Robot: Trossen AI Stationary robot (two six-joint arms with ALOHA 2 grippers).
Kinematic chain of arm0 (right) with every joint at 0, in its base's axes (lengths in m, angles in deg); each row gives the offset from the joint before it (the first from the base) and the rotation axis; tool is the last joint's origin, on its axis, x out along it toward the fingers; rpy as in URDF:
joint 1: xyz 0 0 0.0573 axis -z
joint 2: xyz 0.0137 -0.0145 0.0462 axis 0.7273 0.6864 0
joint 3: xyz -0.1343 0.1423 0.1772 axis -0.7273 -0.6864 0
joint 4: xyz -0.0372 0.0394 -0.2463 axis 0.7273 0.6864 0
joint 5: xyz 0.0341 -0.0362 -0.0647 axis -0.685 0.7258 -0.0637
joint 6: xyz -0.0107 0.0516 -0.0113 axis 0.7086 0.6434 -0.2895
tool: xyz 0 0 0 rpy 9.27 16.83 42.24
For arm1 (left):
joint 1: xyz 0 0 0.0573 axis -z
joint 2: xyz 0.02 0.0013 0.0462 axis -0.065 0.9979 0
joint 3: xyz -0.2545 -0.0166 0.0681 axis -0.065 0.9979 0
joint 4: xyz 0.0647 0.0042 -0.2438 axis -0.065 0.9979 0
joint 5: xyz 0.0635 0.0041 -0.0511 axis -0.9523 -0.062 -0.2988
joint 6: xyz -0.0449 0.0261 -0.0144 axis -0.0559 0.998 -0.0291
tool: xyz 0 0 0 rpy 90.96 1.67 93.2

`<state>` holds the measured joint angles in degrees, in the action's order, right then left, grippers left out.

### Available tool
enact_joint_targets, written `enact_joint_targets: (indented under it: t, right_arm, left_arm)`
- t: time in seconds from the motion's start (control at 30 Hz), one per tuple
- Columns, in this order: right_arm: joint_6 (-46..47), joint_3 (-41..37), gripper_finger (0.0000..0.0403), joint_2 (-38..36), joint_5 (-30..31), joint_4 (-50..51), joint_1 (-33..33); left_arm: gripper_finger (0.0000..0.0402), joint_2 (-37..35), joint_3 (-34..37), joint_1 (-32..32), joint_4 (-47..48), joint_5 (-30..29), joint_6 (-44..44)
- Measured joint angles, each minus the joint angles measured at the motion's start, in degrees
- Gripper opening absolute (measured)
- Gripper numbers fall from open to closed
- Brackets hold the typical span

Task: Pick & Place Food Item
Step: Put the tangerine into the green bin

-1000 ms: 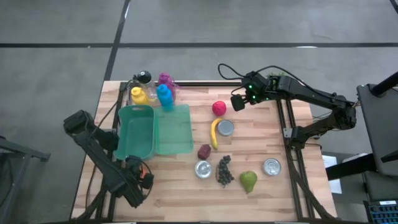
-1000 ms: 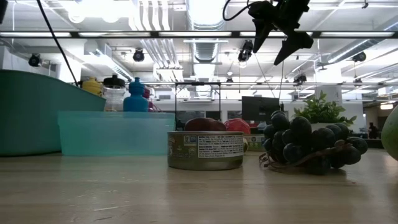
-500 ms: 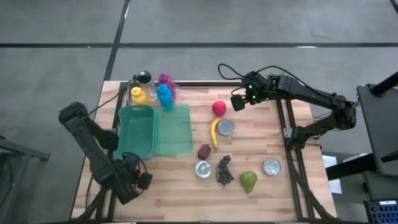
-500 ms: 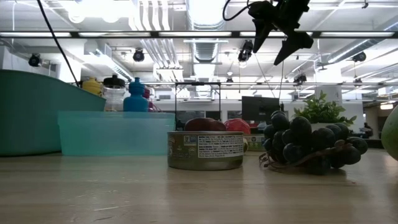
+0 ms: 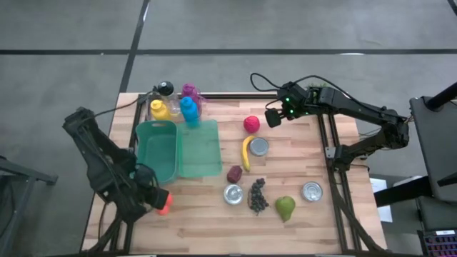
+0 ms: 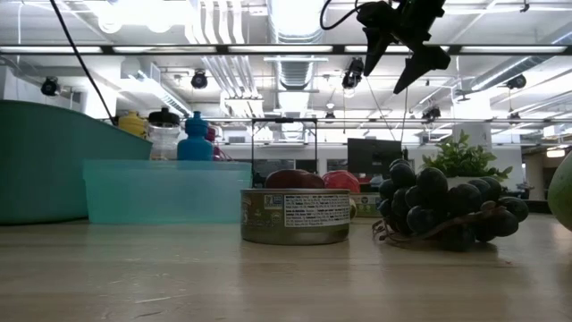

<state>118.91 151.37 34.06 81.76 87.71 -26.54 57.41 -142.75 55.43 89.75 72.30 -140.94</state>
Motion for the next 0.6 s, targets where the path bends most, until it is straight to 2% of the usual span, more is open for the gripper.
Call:
enact_joint_targets:
  t: [0.2, 0.43, 0.6]
  right_arm:
    - [0.0, 0.0, 0.0378, 0.0, 0.0, 0.0, 0.0]
    - [0.0, 0.0, 0.0378, 0.0, 0.0, 0.0, 0.0]
    - [0.0, 0.0, 0.0378, 0.0, 0.0, 0.0, 0.0]
  left_arm:
    - [0.0005, -4.9, -0.8, 0.0, 0.4, -5.8, 3.7]
    - [0.0005, -10.2, -1.1, -0.1, 8.7, -12.5, 4.1]
    - [0.0005, -12.5, -1.1, -0.1, 14.7, -15.2, 3.9]
